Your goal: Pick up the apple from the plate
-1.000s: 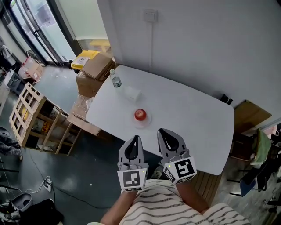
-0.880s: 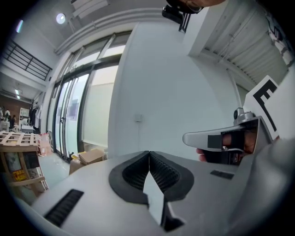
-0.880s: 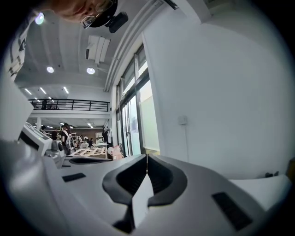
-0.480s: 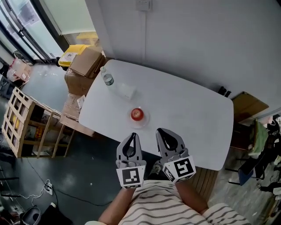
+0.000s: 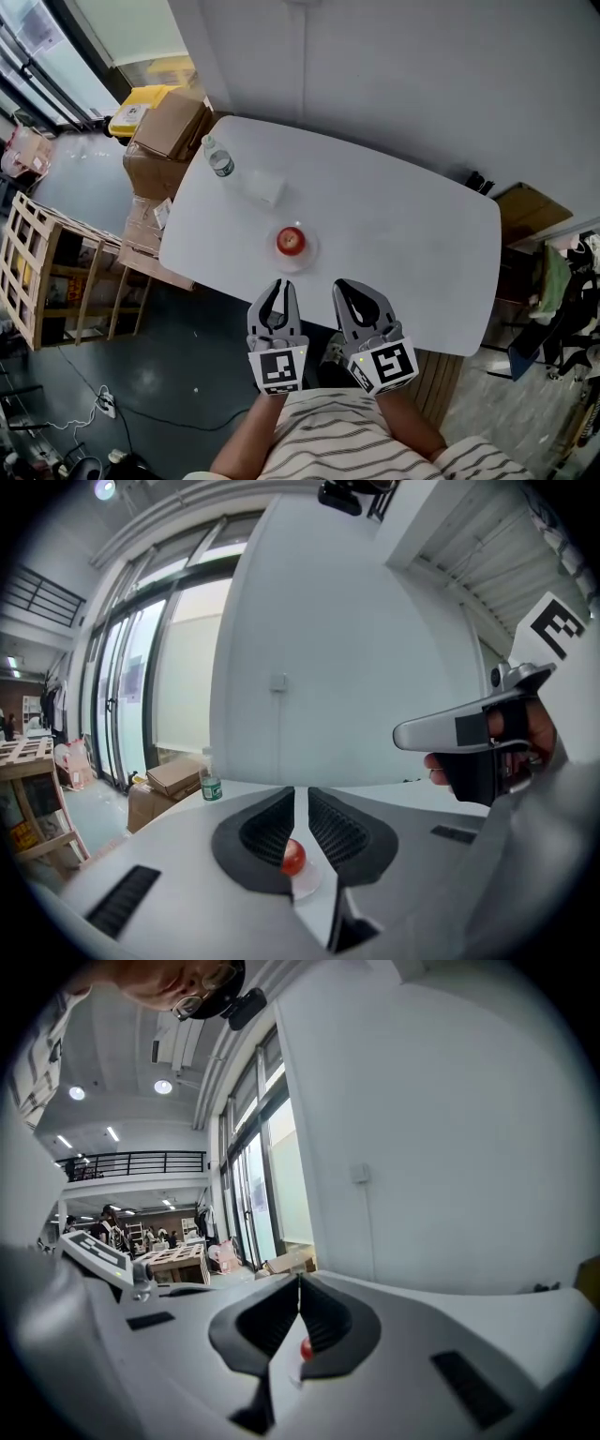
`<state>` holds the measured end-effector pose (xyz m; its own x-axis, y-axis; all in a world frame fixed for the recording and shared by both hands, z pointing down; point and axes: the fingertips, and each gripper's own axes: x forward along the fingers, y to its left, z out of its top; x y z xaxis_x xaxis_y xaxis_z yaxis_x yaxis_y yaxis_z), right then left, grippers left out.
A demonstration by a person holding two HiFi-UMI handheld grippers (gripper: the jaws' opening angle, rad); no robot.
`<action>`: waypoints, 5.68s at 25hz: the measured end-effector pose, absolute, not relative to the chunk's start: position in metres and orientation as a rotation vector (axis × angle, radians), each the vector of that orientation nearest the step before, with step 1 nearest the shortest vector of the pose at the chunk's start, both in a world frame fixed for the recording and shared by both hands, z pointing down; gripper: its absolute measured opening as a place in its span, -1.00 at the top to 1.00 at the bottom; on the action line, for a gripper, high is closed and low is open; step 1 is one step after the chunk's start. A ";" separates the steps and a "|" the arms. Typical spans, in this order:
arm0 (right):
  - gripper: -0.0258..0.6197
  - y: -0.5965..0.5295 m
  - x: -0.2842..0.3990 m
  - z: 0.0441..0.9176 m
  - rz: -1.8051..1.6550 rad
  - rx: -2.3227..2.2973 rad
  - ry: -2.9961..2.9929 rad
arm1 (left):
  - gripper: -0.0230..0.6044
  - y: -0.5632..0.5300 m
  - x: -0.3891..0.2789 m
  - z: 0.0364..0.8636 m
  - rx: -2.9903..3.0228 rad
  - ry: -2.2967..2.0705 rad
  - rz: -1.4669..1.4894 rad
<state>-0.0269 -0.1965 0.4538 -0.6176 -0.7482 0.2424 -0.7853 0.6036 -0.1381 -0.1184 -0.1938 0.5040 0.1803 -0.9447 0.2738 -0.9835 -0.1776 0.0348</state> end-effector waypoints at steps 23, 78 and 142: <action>0.88 -0.210 -0.024 0.507 0.433 1.298 -2.562 | 0.00 -0.248 -0.120 0.621 2.234 -1.739 0.468; 0.88 -0.212 0.001 0.524 0.480 1.353 -2.499 | -0.22 -0.294 -0.119 0.691 2.134 -1.704 0.590; 0.88 -0.194 -0.029 0.384 0.193 1.301 -2.738 | -0.22 -0.185 -0.125 0.385 2.242 -2.054 0.175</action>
<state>-0.0293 -0.1941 0.3837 -0.6285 -0.7637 0.1478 -0.7768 0.6259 -0.0694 -0.1251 -0.1853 0.3846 0.0859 -0.9851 0.1492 -0.9961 -0.0878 -0.0063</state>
